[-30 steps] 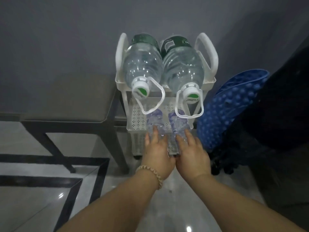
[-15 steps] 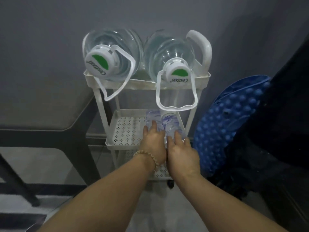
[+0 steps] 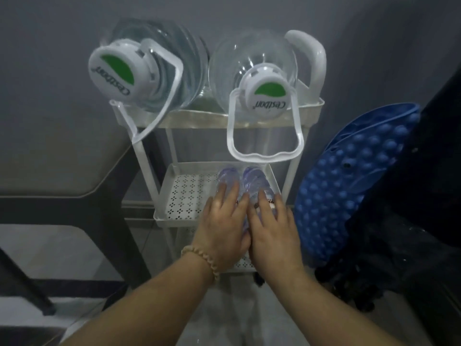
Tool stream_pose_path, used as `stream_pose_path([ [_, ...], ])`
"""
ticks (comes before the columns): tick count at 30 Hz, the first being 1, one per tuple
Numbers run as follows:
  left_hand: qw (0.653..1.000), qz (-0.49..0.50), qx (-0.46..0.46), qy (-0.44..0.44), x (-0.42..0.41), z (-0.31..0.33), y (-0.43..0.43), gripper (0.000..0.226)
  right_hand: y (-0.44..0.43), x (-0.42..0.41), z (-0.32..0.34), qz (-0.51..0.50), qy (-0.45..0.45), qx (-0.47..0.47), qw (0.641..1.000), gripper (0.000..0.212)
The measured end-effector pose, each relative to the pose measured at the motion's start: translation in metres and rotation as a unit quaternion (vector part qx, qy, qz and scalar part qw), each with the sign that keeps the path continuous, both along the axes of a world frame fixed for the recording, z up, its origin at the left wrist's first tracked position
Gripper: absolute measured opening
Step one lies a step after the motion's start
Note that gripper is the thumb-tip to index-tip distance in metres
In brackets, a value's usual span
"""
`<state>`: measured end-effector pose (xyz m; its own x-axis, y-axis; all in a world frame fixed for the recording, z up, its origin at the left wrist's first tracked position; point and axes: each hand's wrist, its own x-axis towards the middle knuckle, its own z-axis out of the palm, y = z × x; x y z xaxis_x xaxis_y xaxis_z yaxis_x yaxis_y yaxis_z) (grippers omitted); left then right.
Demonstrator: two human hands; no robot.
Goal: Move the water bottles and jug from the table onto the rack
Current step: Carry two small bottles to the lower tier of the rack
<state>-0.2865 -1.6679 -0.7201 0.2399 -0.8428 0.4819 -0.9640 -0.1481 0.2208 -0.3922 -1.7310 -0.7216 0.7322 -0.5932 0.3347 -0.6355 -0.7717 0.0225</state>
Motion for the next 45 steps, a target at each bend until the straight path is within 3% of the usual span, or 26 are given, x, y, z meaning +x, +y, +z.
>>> stream_pose_path([
  [4,0.999,-0.020,-0.016,-0.038,0.001,-0.017,0.001,0.062,0.000,-0.002,-0.014,0.007,-0.050,-0.001,0.999,0.082],
  [8,0.990,-0.037,-0.004,-0.138,0.022,-0.015,-0.013,0.063,-0.002,0.000,-0.022,0.008,-0.084,-0.043,0.995,0.070],
  [13,0.995,-0.057,0.017,-0.078,0.033,-0.034,-0.031,0.064,-0.007,0.007,-0.030,-0.014,-0.079,-0.069,0.994,0.060],
  [16,0.997,-0.078,0.014,0.009,0.032,-0.036,-0.034,0.059,-0.010,0.012,-0.034,-0.012,-0.077,-0.078,0.994,0.058],
  [19,0.996,-0.081,0.012,-0.019,0.036,-0.040,-0.036,0.055,-0.018,0.018,-0.038,-0.016,-0.073,-0.086,0.994,0.071],
  [22,0.997,-0.075,0.012,0.010,0.035,-0.039,-0.034,0.059,-0.024,0.021,-0.042,-0.018,-0.066,-0.097,0.993,0.082],
  [28,0.995,-0.083,-0.042,-0.041,0.026,-0.032,-0.030,0.050,-0.024,0.023,-0.049,-0.022,-0.065,-0.101,0.993,0.081],
  [32,0.999,-0.025,0.022,-0.014,0.022,-0.030,-0.026,0.056,-0.022,0.019,-0.046,-0.018,-0.055,-0.089,0.994,0.080],
  [38,0.994,0.055,0.048,-0.084,0.007,-0.015,-0.022,0.059,-0.015,0.013,-0.032,-0.036,-0.032,-0.073,0.996,0.086],
  [42,0.984,0.096,0.115,-0.095,-0.002,0.009,0.004,0.064,0.008,0.000,-0.004,-0.035,-0.018,-0.024,0.999,0.094],
  [45,0.980,0.100,0.146,-0.089,-0.010,0.038,0.045,0.065,0.041,-0.017,0.025,-0.021,-0.003,-0.020,1.000,0.078],
])
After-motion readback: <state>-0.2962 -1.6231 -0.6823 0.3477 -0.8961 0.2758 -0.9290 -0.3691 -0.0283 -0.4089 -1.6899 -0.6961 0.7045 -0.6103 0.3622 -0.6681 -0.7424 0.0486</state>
